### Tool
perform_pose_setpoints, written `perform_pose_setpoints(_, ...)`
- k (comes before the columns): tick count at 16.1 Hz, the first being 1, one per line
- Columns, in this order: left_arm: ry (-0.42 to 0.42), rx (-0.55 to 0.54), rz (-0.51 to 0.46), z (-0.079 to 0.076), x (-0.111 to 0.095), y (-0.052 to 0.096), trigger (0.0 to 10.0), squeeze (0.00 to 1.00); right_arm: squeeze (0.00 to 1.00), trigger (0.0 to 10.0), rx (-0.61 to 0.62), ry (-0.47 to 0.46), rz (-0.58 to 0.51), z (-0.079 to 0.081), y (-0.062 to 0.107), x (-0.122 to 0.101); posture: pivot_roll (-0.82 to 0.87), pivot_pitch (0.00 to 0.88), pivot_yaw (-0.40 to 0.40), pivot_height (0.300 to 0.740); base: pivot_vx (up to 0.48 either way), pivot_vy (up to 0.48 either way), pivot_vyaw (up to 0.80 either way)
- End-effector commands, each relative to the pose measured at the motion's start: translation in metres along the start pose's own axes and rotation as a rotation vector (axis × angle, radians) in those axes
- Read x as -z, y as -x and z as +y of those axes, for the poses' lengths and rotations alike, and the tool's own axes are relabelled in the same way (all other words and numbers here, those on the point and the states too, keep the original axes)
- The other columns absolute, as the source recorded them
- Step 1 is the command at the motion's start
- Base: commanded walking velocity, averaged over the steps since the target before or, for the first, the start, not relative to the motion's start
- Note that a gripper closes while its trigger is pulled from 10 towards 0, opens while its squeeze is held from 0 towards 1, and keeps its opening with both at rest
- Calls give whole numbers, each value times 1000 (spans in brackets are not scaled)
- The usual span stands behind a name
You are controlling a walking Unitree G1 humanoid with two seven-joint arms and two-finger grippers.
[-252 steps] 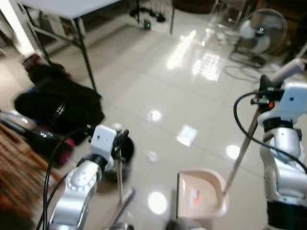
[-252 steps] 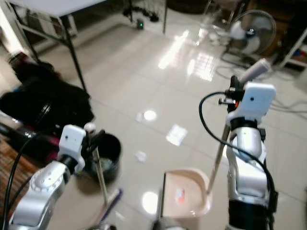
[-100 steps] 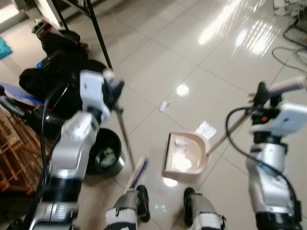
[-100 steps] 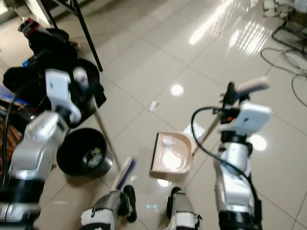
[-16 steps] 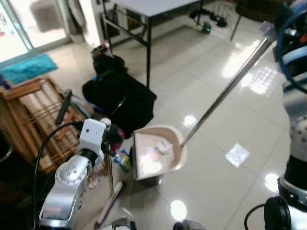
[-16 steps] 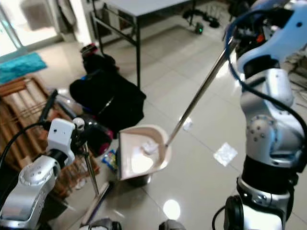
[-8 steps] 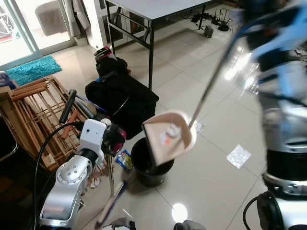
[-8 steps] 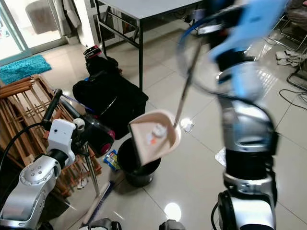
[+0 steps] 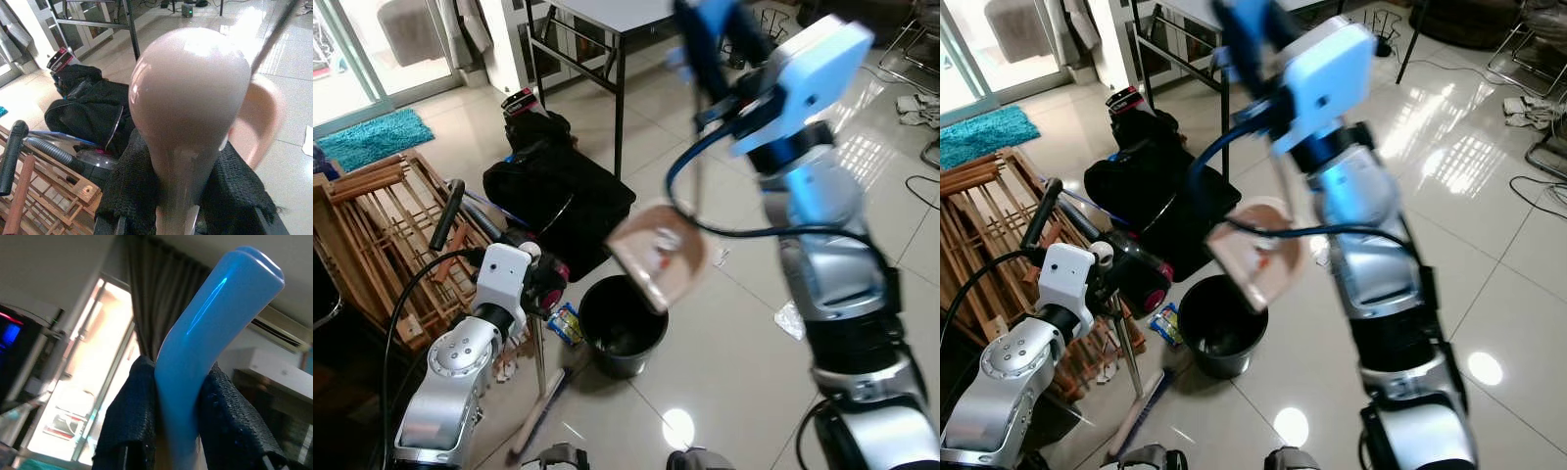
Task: Sweep floor
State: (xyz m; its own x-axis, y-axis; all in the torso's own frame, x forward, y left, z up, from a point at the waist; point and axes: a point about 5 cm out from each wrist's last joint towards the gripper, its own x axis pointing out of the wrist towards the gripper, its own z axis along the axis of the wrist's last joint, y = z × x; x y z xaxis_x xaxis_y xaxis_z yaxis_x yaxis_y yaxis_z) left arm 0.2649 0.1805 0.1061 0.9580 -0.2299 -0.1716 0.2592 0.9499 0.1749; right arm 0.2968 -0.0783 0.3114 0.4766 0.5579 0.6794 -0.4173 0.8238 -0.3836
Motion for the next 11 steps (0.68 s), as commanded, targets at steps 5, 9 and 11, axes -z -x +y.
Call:
perform_pose_setpoints(5,-22,-1,-31,-1,-4,0,10000,0,0,10000,-224,9,-114,50,1,-6,-71,82,-2,740,0,0,0)
perform_pose_setpoints(9,-25,1,-40,-2,-5,-2,10000,0,0,10000,-313,35,-143,70,4,-4,-73,79,1,740,0,0,0)
perform_pose_setpoints(11,-28,4,-42,-3,-5,-2,10000,0,0,10000,-367,62,-152,78,7,-3,-73,79,0,740,0,0,0)
